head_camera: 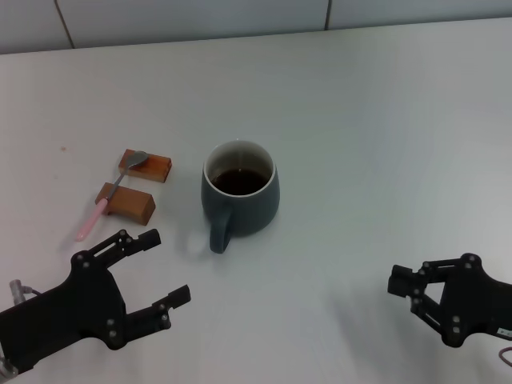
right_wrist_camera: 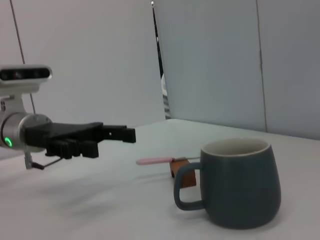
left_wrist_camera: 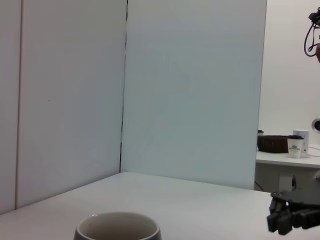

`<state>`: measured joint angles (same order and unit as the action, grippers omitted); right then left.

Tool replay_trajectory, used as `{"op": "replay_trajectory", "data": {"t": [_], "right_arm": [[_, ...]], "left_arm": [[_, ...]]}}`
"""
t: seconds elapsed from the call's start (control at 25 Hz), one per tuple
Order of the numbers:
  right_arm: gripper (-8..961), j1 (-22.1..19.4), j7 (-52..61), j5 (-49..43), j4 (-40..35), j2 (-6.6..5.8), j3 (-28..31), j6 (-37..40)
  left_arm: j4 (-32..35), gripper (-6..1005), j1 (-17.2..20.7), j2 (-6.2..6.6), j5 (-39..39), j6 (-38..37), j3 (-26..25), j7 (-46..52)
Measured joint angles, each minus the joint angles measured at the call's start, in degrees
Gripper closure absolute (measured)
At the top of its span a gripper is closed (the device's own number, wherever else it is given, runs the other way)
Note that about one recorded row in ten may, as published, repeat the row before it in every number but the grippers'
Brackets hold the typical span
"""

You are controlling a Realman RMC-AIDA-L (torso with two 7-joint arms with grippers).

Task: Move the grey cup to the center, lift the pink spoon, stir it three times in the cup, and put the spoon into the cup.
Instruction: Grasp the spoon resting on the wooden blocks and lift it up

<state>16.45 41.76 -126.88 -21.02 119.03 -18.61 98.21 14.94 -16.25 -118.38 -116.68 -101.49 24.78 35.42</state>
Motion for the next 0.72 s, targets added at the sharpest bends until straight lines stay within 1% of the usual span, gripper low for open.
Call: {"op": "replay_trajectory", "data": {"t": [0.2, 0.44, 0.64, 0.72], "right_arm": [[858, 0.5, 0.0, -0.3, 1.4, 0.06, 0.3, -2.4], [660, 0.7, -0.5, 0.0, 1.8, 0.12, 0.2, -2.9], [439, 0.9, -0.6, 0.0, 1.8, 0.14, 0.4, -2.6], [336, 1.1, -0.6, 0.0, 1.8, 0.15, 0.3, -2.6]], "left_arm": [[0.0, 188, 0.1, -0.01, 0.0, 0.0, 0.0, 0.0], [0.0, 189, 0.2, -0.01, 0.0, 0.0, 0.0, 0.0], [0.0, 189, 0.4, -0.01, 0.0, 0.0, 0.0, 0.0], [0.0, 190, 0.4, -0.01, 0.0, 0.0, 0.0, 0.0]]}}
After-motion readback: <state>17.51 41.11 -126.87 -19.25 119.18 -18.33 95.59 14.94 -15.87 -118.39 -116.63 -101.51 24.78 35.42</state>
